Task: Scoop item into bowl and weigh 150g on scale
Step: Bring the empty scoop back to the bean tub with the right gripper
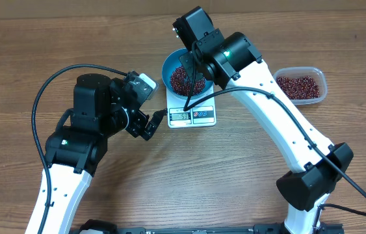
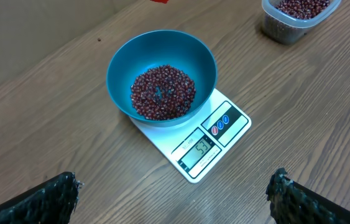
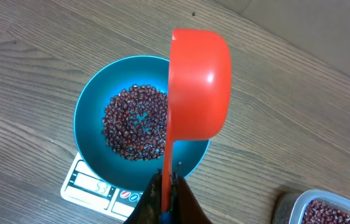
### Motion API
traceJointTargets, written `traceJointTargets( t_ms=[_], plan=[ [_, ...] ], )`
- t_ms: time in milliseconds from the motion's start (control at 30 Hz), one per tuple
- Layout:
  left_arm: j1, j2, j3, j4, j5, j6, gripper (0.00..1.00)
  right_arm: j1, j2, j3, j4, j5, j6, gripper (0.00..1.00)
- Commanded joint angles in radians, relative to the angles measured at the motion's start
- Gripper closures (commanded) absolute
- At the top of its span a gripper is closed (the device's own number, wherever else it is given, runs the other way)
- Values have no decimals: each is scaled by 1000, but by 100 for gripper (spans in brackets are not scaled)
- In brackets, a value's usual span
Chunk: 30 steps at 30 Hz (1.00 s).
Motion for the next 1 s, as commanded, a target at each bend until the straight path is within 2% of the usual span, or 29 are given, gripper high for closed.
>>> traceJointTargets(
  t_ms=[0, 200, 400, 533, 567, 700, 900, 967],
  plan=[
    [5, 3, -2, 3, 14, -14, 0, -31, -50, 36, 13, -92, -4, 96],
    [5, 3, -2, 3, 14, -14, 0, -172, -94, 36, -5, -326, -4, 96],
    [5, 3, -2, 3, 14, -14, 0, -432, -139, 36, -101, -473, -4, 96],
    [5, 3, -2, 3, 14, -14, 0, -580, -138, 29, -154, -461, -9, 96],
    [5, 3, -2, 3, 14, -14, 1, -662, -137, 19, -179, -441, -25, 96],
    [5, 3, -2, 3, 14, -14, 0, -774, -133, -51, -191, -425, -61, 96],
    [5, 3, -2, 3, 14, -14, 0, -853, -116, -179, -145, -404, -62, 96],
    [5, 3, -2, 3, 14, -14, 0, -865, -114, -254, -108, -404, -114, 96]
  ],
)
